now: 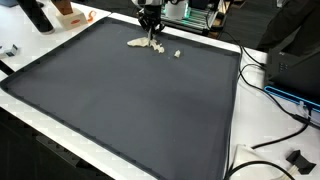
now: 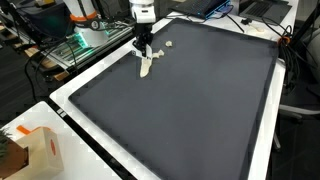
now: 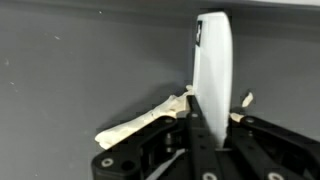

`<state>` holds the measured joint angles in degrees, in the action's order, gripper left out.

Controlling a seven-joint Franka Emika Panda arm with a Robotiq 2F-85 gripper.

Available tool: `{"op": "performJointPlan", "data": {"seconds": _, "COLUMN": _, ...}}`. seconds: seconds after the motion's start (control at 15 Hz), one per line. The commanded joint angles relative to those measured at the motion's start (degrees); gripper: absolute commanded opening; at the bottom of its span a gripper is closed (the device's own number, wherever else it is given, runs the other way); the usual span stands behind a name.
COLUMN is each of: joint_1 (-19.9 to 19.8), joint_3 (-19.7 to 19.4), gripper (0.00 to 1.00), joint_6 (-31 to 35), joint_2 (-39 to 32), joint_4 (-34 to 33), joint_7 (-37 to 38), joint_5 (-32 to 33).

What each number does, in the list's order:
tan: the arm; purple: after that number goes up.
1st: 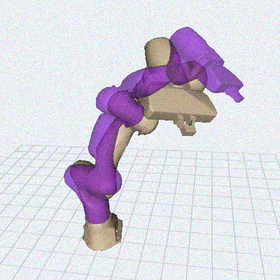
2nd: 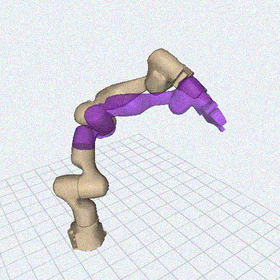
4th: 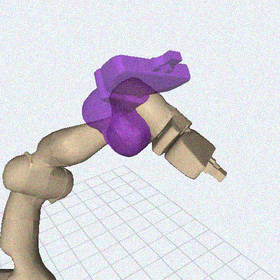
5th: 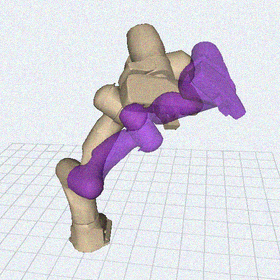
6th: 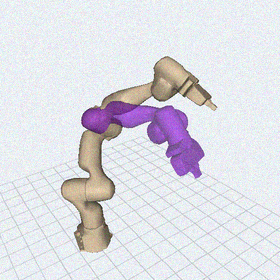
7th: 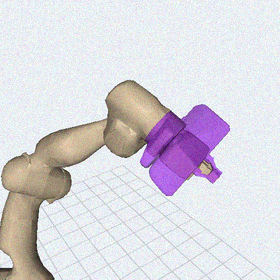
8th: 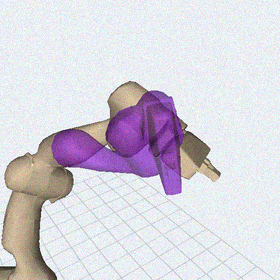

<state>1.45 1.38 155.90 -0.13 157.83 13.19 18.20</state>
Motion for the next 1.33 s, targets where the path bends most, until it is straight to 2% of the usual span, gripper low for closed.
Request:
{"op": "performJointPlan", "data": {"seconds": 0.0, "joint_1": -0.25, "joint_3": -0.32, "gripper": 0.01, "joint_6": -3.85, "joint_2": -0.34, "joint_4": -0.21, "joint_7": 4.38, "joint_5": 3.57}}
{"op": "performJointPlan", "data": {"seconds": 0.2, "joint_1": 0.35, "joint_3": 0.29, "gripper": 0.01, "joint_6": 0.02, "joint_2": -2.36, "joint_4": -0.53, "joint_7": -1.37, "joint_5": 0.85}}
{"op": "performJointPlan", "data": {"seconds": 0.6, "joint_1": -0.09, "joint_3": -0.44, "gripper": 0.01, "joint_6": 10.42, "joint_2": -5.99, "joint_4": -1.95, "joint_7": -3.16, "joint_5": 7.31}}
{"op": "performJointPlan", "data": {"seconds": 1.07, "joint_1": 0.55, "joint_3": 1.02, "gripper": 0.01, "joint_6": 5.68, "joint_2": -11.69, "joint_4": -9.71, "joint_7": -6.98, "joint_5": 4.69}}
{"op": "performJointPlan", "data": {"seconds": 1.27, "joint_1": 1.80, "joint_3": 0.58, "gripper": 0.01, "joint_6": 6.17, "joint_2": -14.53, "joint_4": -13.61, "joint_7": -9.77, "joint_5": 2.73}}
